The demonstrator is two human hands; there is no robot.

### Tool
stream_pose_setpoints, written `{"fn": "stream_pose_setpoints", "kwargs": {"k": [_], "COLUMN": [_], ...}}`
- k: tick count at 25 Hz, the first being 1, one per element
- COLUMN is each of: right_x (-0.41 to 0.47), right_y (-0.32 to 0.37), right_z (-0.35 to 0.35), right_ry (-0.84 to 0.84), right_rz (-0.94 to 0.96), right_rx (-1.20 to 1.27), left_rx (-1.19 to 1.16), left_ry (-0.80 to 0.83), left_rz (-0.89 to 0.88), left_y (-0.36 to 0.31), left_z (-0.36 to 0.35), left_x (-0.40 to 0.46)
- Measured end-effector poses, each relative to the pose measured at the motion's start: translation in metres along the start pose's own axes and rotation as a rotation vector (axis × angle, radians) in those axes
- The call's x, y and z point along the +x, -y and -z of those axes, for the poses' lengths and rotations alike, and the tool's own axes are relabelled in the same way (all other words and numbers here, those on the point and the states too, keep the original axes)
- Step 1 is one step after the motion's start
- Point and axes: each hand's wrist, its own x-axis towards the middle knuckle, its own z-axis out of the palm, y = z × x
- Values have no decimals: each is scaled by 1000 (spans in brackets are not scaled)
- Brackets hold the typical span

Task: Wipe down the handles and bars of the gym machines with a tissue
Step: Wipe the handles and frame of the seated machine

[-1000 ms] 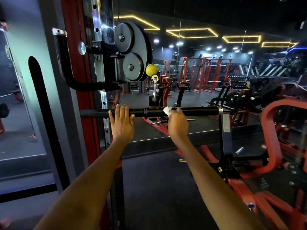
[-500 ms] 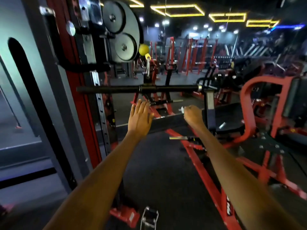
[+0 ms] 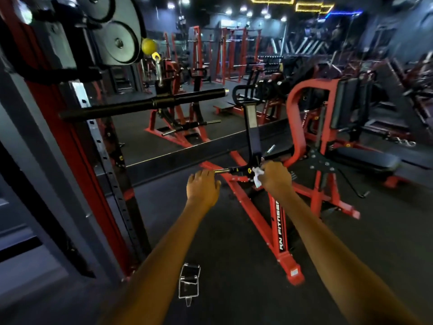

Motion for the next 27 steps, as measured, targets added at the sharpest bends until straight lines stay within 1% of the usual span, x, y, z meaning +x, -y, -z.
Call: {"fn": "stream_pose_setpoints", "kwargs": {"k": [2,4,7,10,12,15,20,23,27], "right_x": [-16,-33,-48,-50,-39,-4,77,138,229], "right_y": [-25,-53,-95,-137,-169,-215,-256,-268,-270], "right_z": [6,8,5,5,10,13,4,-13,-44], "right_ry": [-64,-109,-23,-8,10,63,131,128,120], "right_rz": [54,69,62,63,60,96,100,106,98], "right_rx": [-41,-30,-6,102,109,63,69,88,97], "left_rx": [-63,-128,-190,-196,-189,-185,-184,-152,-126], "left_ry": [-4,-10,44,127,175,195,165,159,145], "left_rz": [0,0,63,121,127,138,198,198,198], "left_y": [-26,-51,-84,-114,-141,-181,-220,-225,-211], "left_z": [-5,-15,-45,-83,-108,-139,-164,-180,-206], "left_x": [-14,-34,-63,-77,-70,-38,32,86,177]}}
